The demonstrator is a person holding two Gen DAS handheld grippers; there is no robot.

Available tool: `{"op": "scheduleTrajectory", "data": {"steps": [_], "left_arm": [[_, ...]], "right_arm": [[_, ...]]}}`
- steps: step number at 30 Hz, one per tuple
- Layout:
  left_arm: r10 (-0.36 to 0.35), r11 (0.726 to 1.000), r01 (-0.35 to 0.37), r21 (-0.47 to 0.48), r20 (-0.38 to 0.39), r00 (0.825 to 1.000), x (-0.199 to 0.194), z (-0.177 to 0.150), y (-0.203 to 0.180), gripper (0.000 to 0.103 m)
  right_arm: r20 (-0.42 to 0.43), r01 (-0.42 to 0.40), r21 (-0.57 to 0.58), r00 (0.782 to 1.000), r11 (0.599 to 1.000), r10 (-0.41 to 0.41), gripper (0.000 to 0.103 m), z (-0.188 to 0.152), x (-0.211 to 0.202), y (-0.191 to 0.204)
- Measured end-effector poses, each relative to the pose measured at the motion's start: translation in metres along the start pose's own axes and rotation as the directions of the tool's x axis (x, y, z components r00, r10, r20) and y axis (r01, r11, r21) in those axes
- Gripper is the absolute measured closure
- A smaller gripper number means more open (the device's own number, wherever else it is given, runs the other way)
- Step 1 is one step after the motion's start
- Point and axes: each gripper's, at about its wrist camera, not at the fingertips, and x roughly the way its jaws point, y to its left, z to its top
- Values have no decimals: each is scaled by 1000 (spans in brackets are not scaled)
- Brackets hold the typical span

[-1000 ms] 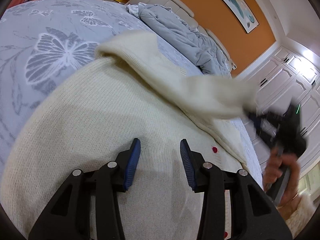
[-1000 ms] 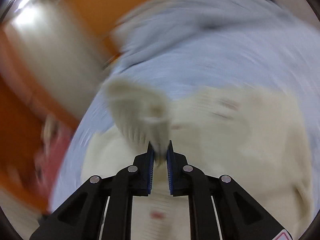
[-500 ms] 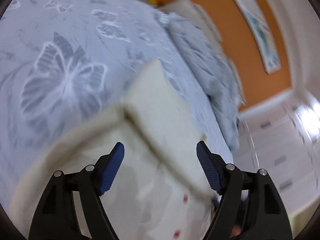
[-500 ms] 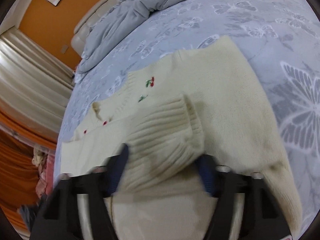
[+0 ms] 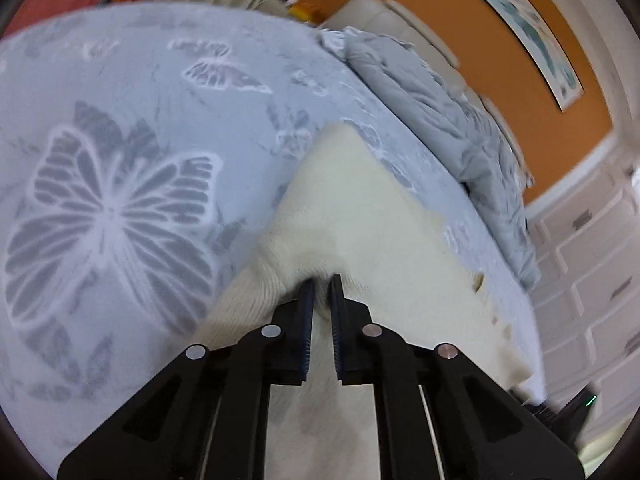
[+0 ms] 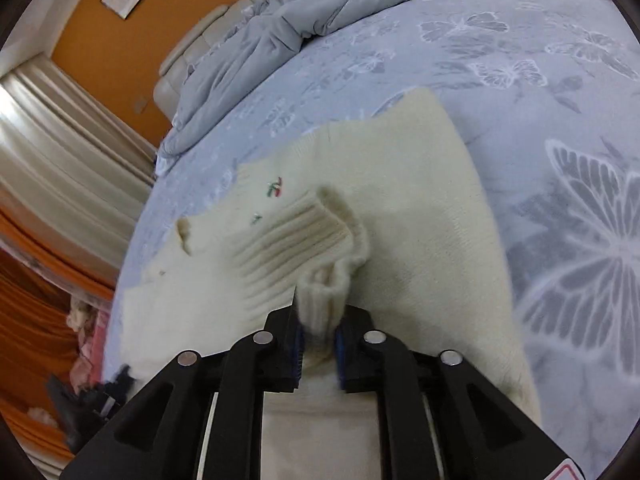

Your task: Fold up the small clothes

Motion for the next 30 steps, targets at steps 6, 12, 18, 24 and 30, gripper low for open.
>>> {"op": "scheduleTrajectory", "data": {"steps": [6,12,18,24,30], "left_arm": [[-41,999,41,10,18,999,-2,-4,8,94],[-53,998,52,18,34,998,-1,-10,10,94],[-76,997,75,11,36,996,1,-11,13,94],[-90,996,90,6,41,995,1,-12,15,94],[-74,997,75,11,-17,997,-7,-4,13,94]], "right_arm": [[36,36,9,999,999,-37,79,-5,-9,-7],[125,-35,-28,991,999,38,77,2,-33,34],[-18,105,-105,994,989,-107,103,25,34,30],[100,59,-51,994,997,-53,86,12,-15,24],[54,126,-22,991,992,-125,85,-4,-32,6]]}}
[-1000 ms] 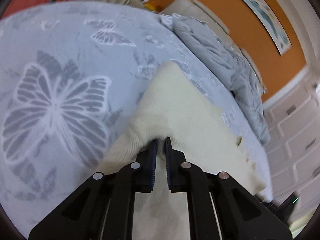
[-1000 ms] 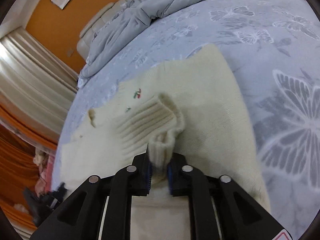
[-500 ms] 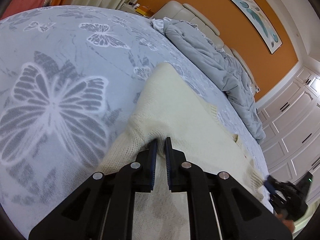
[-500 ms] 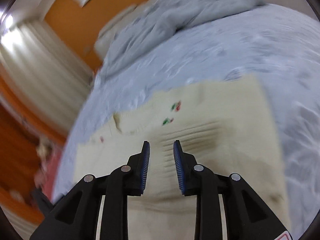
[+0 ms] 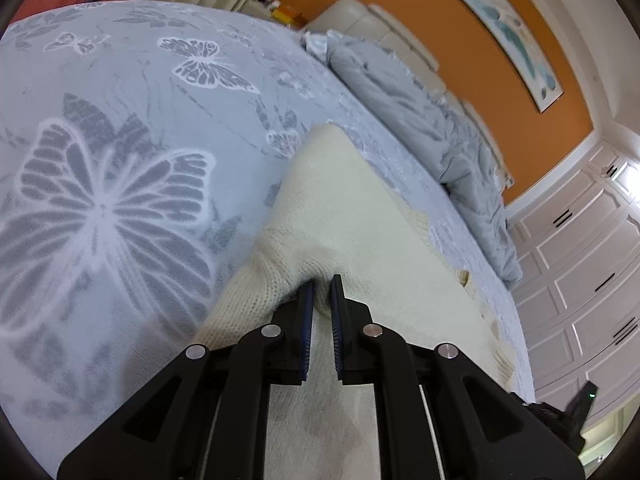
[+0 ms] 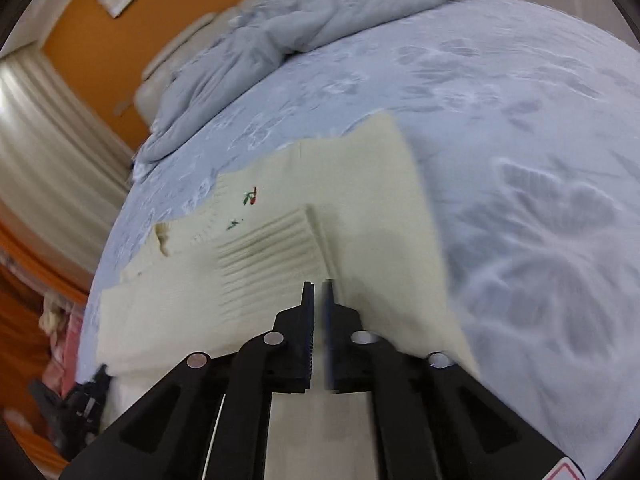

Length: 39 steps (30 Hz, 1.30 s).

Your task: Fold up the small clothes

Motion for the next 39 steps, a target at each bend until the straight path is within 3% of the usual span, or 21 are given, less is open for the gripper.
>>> {"op": "scheduleTrajectory", "data": {"steps": [2,4,5,6,7,8,10,12,13,14,16,20,23,25,30,31,32,33,34,35,39], "left_arm": [[34,998,-33,48,-18,999,-15,2,4,94],[58,996,-58,66,-5,998,-43,1,25,93],[121,990,-121,71,5,993,-56,1,37,87],[189,982,-190,24,9,982,-71,3,62,89],[101,990,-100,-97,1,995,-87,5,93,89],[100,986,-100,-133,-10,995,-97,7,106,97],[209,976,-210,-61,-19,978,-119,7,107,95],[251,968,-251,23,-43,967,-146,1,92,69],[225,974,-223,37,-53,973,-160,-5,84,42],[183,982,-180,52,-61,981,-179,-16,71,23],[144,985,-135,103,-83,986,-201,-37,52,9],[153,977,-119,177,-190,970,-213,-92,37,7],[180,983,-166,77,-247,952,-208,-121,53,7],[152,988,-151,21,-169,974,-219,-125,60,7],[142,984,-157,-87,-157,977,-221,-126,63,9],[150,982,-165,-90,-158,976,-221,-126,63,17],[149,982,-167,-92,-173,974,-219,-125,63,42],[145,982,-165,-93,-193,970,-217,-126,62,59],[146,980,-172,-98,-225,963,-209,-126,61,87],[143,978,-176,-111,-259,955,-205,-126,63,91],[125,978,-163,-128,-264,956,-217,-119,57,93]], "right_arm": [[-2,-27,-46,1000,999,26,80,-17,-37,1],[-33,21,-113,999,993,-25,58,-47,-69,-3],[-51,43,-125,997,991,-50,55,-58,-79,-9],[-79,62,-127,994,990,-72,54,-77,-95,-21],[-97,76,-115,991,991,-87,54,-93,-109,-32],[-110,90,-99,989,991,-100,54,-106,-120,-42],[-132,131,-66,981,989,-139,48,-134,-145,-57],[-148,173,-30,973,984,-176,39,-162,-167,-70],[-161,178,1,971,984,-176,36,-171,-175,-75],[-177,152,52,974,987,-140,35,-181,-184,-79],[-198,121,104,975,987,-98,28,-198,-188,-82],[-239,156,49,961,987,-140,26,-210,-174,-82],[-224,108,34,970,994,-98,24,-207,-169,-73],[-247,56,61,968,997,-39,16,-210,-165,-75],[-224,-13,102,974,995,36,15,-209,-162,-78],[-223,-38,114,973,993,63,19,-206,-159,-76],[-221,-67,128,971,990,94,24,-205,-158,-77],[-221,-80,126,969,989,107,45,-205,-156,-76],[-234,-94,117,965,989,119,74,-205,-152,-75],[-249,-93,113,961,989,119,89,-205,-148,-72],[-219,-94,92,969,991,112,94,-200,-152,-60]]}}
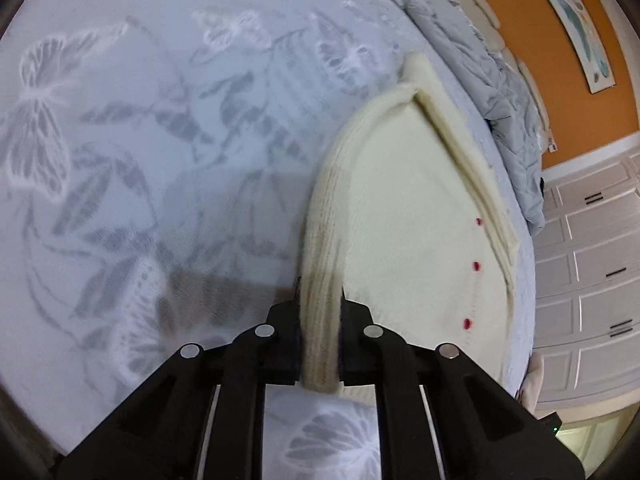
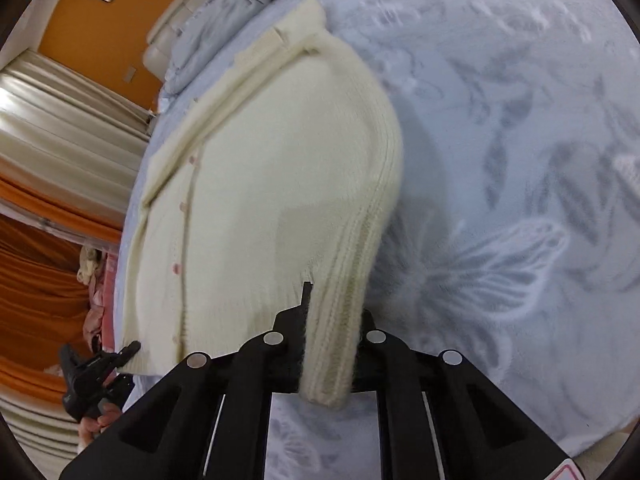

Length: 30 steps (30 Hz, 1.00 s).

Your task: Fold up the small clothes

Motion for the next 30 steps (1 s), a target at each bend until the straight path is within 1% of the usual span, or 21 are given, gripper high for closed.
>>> {"op": "scheduleTrajectory", "data": {"steps": [2,3,5,8,11,13,16,19,20,22,23,24,25,26,27,28,30], "left_arm": [[-27,999,27,30,-1,1000,-13,2,-9,94],[-51,997,51,53,0,999,-26,3,-15,94],[-76,993,75,91,6,997,-48,2,-25,95],[-88,990,88,111,2,996,-74,-5,-26,95],[-93,988,94,124,-18,996,-103,-21,-14,95],[-80,987,86,138,-48,996,-115,-40,0,95],[-59,987,72,141,-99,993,-128,-76,19,95],[-29,985,49,168,-123,992,-129,-103,25,93],[-14,985,36,170,-130,991,-123,-106,25,92],[-10,989,32,147,-151,988,-113,-105,23,89],[-5,990,27,141,-155,988,-107,-104,22,85],[22,988,1,157,-145,989,-101,-102,19,81],[63,983,-39,179,-130,989,-96,-101,16,68],[96,979,-73,190,-119,988,-93,-100,15,51],[134,975,-113,193,-105,985,-88,-99,13,44],[152,974,-132,185,-98,984,-87,-100,14,37],[174,974,-153,169,-112,978,-80,-101,17,31]], "right_arm": [[43,-55,4,998,998,55,94,1,-19,11],[61,-83,10,995,997,82,95,1,-30,15],[78,-122,7,990,993,121,95,-1,-52,25],[64,-136,-13,988,991,137,95,-11,-77,32],[26,-119,-53,992,991,121,95,-33,-101,29],[-10,-87,-69,996,994,86,95,-54,-112,21],[-56,-80,-39,995,996,78,95,-83,-128,-3],[-101,-51,-30,994,998,48,95,-107,-134,-18],[-109,-45,-28,993,999,41,95,-109,-132,-20],[-113,-19,-39,993,999,14,94,-105,-128,-18],[-133,3,-61,991,998,-11,94,-104,-122,-13],[-142,26,-78,989,997,-37,94,-103,-118,-10],[-152,44,-91,987,995,-57,94,-104,-114,-7],[-162,51,-103,984,993,-67,93,-105,-111,-4],[-168,57,-110,983,992,-75,93,-103,-108,-2],[-172,64,-110,982,992,-82,93,-103,-107,-2],[-190,68,-111,978,991,-88,93,-103,-104,-5]]}}
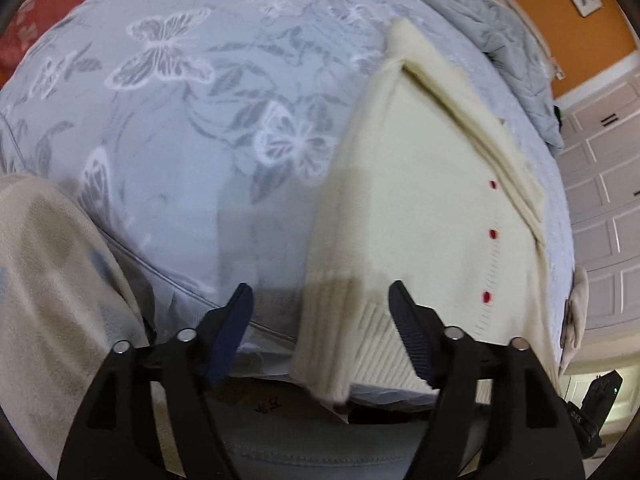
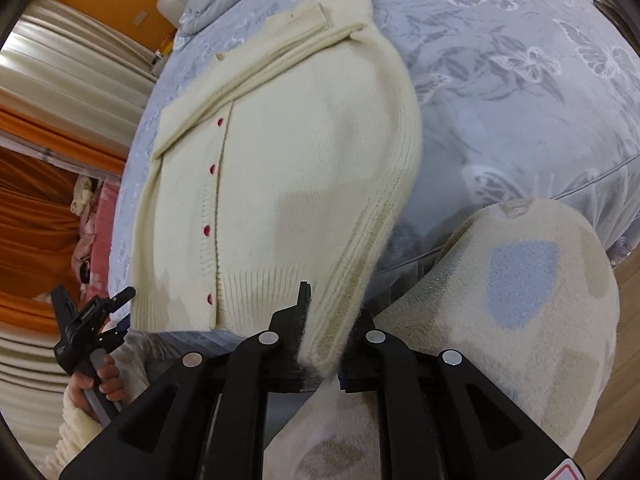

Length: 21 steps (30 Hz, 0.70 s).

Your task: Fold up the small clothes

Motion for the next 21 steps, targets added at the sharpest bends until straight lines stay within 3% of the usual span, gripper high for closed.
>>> {"op": "scheduleTrajectory", "data": {"steps": [2,6,7,10,13,15,17,18,21], "left_arm": [[29,999,-30,-38,-36,999,11,-1,7,28],[8,999,-11,-40,-67,998,16,-6,12,28],[3,999,-5,-39,-70,998,18,-8,13,31],[-34,998,29,-54,-95,995,25,-6,15,54],[-20,999,16,-41,-97,995,24,-7,14,63],[-10,1000,9,-15,-86,996,20,-6,8,73],[-14,1000,15,13,-81,997,16,-7,5,92],[-20,999,22,30,-74,997,12,-9,2,92],[-55,997,56,51,-9,998,-13,-11,-5,94]], "right_arm": [[-6,7,4,1000,1000,-7,93,1,2,1],[-37,15,-19,999,1000,-16,84,7,10,7],[-47,18,-32,999,999,-19,79,9,14,11],[-66,31,-60,997,998,-35,63,14,23,20],[-73,61,-77,995,995,-67,59,17,30,26],[-67,79,-71,994,994,-84,61,18,33,27],[-52,62,-56,997,997,-64,89,18,31,25],[-46,38,-45,998,998,-40,96,17,29,23],[21,-25,-17,999,1000,25,96,12,11,18]]}}
